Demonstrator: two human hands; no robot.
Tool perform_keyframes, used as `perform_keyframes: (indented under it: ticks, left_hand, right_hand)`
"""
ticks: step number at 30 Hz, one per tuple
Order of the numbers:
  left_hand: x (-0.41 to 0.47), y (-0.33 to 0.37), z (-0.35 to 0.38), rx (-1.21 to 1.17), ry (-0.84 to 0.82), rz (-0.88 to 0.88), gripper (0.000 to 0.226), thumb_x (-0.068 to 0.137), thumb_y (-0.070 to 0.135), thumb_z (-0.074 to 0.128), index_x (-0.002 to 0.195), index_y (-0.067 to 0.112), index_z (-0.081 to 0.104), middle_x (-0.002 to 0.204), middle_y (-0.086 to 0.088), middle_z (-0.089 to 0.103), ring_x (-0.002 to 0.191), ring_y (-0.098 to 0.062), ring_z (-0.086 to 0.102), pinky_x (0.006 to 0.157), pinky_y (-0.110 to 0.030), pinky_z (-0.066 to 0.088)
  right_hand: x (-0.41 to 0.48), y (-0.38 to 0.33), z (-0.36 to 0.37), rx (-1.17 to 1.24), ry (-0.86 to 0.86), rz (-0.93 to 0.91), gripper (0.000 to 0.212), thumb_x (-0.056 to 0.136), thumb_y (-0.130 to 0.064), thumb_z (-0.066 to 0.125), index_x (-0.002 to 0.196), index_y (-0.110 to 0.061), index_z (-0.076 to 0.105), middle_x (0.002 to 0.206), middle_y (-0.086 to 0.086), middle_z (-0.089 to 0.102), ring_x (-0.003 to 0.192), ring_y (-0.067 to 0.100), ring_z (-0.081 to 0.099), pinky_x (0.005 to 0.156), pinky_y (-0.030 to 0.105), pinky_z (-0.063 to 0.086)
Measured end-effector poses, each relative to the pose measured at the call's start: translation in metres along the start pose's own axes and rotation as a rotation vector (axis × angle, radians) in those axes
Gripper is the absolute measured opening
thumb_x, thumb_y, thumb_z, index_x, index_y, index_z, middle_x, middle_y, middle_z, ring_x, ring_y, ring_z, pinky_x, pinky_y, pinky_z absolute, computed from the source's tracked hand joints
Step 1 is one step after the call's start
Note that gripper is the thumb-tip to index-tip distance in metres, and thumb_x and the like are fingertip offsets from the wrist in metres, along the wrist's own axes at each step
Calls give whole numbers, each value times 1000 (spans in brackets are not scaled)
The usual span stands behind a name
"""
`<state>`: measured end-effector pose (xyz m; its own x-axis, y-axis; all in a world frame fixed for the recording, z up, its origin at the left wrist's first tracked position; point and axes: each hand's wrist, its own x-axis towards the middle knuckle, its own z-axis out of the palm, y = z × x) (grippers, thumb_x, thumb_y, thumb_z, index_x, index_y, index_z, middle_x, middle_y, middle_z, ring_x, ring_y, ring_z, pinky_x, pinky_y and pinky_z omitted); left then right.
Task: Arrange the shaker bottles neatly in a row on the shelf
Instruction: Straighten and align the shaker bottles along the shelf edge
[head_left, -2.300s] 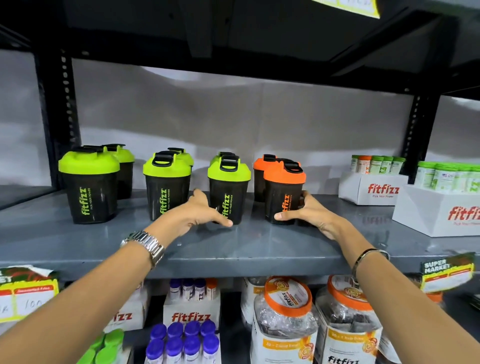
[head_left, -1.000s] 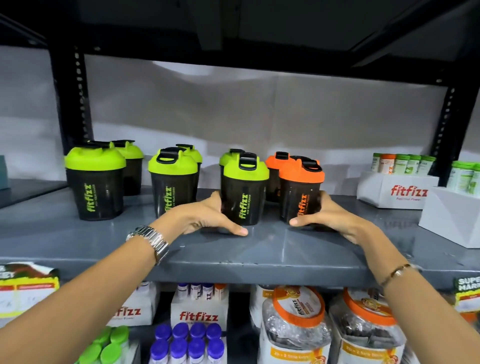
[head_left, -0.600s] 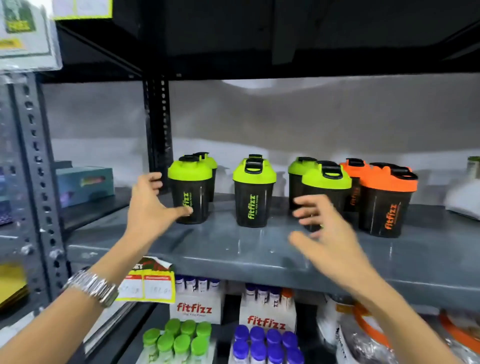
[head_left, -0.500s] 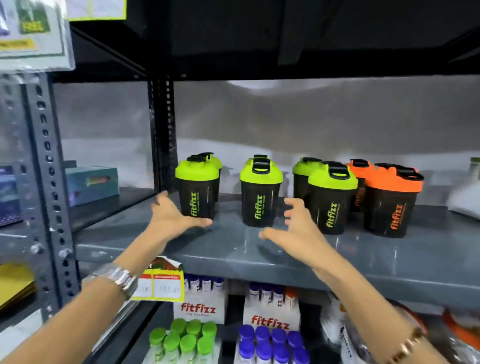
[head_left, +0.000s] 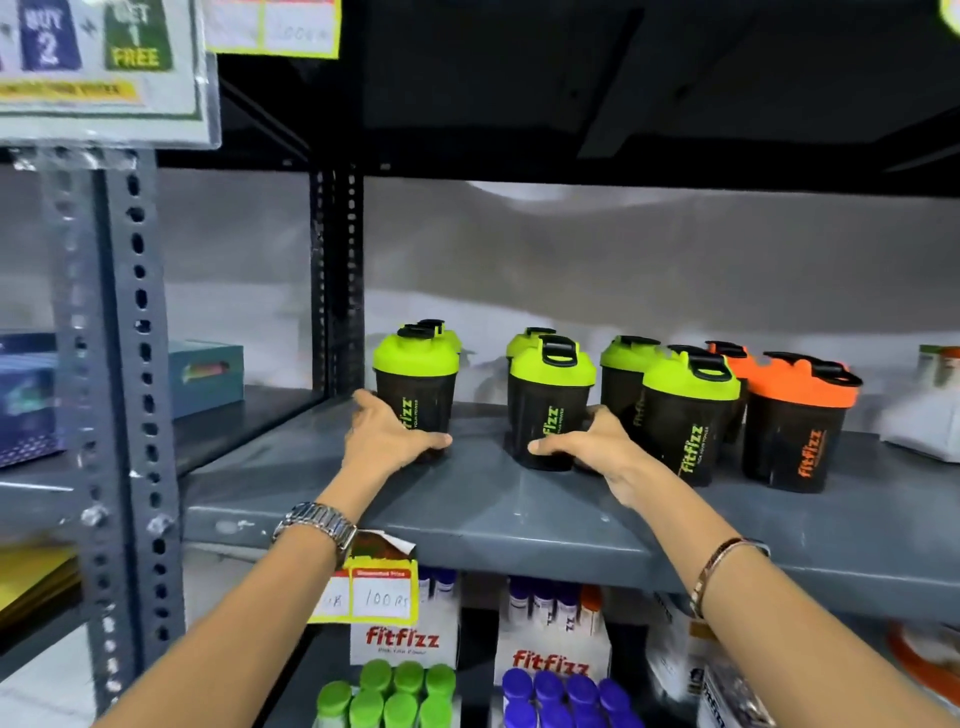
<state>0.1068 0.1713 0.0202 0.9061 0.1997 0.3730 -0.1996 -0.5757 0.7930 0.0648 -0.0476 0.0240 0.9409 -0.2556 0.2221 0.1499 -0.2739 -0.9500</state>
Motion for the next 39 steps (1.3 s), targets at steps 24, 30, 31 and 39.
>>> perform_keyframes:
  ticks: [24, 30, 31, 39]
  left_hand:
    - [7, -10, -14, -58, -102, 17, 97, 54, 35, 88, 122, 4, 27, 129, -16, 46, 119, -34, 42, 96, -46, 41]
    - [5, -12, -14, -90, -76, 36, 93, 54, 35, 88, 121, 6, 30, 125, -14, 50, 115, -32, 45, 96, -44, 41]
    - [4, -12, -14, -93, -76, 39, 92, 55, 34, 88, 121, 6, 30, 124, -14, 50, 115, -32, 46, 95, -44, 41]
    - [3, -13, -11, -93, -53, 55, 92, 56, 33, 87, 122, 5, 30, 126, -15, 50, 115, -32, 46, 94, -40, 41]
  right_hand:
    - [9, 10, 11, -78, 21, -63, 66, 50, -23, 87, 103, -21, 48, 102, -2, 62, 101, 18, 60, 91, 34, 48]
    - [9, 11, 11, -74, 27, -74, 63, 50, -23, 87, 100, -22, 48, 105, 1, 63, 101, 18, 60, 92, 35, 48]
    - [8, 11, 10, -75, 28, -75, 63, 50, -23, 87, 100, -22, 48, 105, 1, 63, 101, 18, 60, 92, 35, 48]
    - [7, 10, 11, -73, 16, -65, 67, 52, -23, 87, 106, -19, 47, 103, 0, 63, 101, 18, 60, 90, 32, 48]
